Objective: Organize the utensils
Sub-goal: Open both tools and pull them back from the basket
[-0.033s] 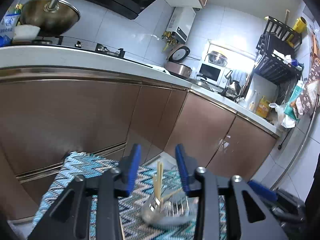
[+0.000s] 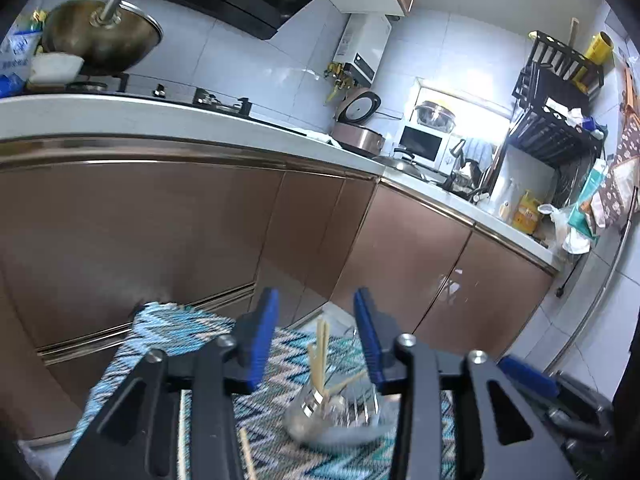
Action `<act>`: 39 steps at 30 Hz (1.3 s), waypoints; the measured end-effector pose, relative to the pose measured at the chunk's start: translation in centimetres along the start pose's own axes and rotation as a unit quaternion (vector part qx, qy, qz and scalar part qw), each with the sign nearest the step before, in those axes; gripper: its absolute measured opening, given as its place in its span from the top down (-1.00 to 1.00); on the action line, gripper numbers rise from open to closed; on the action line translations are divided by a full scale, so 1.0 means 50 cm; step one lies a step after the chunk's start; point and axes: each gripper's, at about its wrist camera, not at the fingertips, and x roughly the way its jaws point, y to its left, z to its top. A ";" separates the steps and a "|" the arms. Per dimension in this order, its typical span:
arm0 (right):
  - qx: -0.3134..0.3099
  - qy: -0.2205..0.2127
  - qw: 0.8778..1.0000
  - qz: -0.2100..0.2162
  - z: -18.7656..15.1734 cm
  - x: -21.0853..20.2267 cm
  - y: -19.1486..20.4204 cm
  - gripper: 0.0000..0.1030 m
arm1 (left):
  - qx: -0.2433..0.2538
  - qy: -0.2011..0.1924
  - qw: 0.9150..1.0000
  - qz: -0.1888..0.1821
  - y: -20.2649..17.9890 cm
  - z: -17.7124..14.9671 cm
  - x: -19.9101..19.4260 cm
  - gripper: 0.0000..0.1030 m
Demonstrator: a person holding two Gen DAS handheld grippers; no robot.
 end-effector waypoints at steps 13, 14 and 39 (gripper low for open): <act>0.007 -0.065 0.997 -0.043 -0.038 -0.201 0.094 -0.59 | 0.073 -0.014 0.994 0.075 -0.027 -0.037 -0.279 0.02; 0.006 -0.068 0.997 -0.047 -0.042 -0.211 0.099 -0.63 | 0.078 -0.016 0.994 0.081 -0.029 -0.042 -0.293 0.00; 0.039 -0.122 0.982 -0.137 -0.129 -0.375 0.143 -1.00 | 0.096 -0.037 0.987 0.122 -0.001 -0.116 -0.506 -0.09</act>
